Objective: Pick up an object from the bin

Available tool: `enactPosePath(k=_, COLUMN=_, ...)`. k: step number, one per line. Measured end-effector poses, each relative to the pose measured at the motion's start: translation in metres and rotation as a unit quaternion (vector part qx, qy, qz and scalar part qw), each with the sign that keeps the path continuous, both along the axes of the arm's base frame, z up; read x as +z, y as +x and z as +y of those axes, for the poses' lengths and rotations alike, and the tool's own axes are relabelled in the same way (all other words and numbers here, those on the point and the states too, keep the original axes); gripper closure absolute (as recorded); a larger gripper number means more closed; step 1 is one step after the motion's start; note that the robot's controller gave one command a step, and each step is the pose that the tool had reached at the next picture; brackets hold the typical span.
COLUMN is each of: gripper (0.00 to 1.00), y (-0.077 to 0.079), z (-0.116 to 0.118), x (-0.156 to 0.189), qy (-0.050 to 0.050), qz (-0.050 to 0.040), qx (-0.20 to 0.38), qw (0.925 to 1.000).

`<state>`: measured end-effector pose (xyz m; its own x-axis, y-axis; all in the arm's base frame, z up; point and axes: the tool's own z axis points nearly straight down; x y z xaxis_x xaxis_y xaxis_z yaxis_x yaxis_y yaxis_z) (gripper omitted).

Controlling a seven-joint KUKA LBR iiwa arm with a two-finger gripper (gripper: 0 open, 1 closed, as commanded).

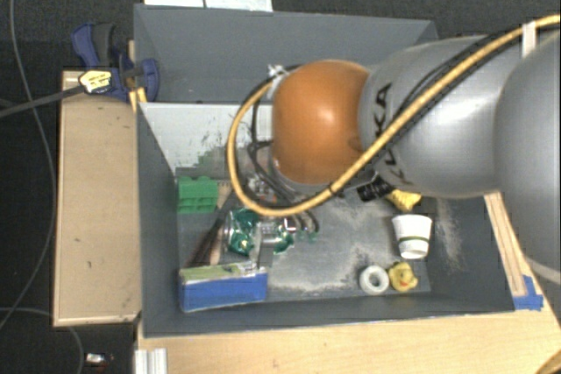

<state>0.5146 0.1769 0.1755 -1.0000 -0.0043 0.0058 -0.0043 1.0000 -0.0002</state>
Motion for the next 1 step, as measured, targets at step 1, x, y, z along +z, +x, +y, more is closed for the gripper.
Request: enactPosePath(k=1, gripper=0.00, y=0.0019, z=-0.0011, x=0.0046, qy=0.001, qz=-0.0038, qx=-0.003, qw=1.0000)
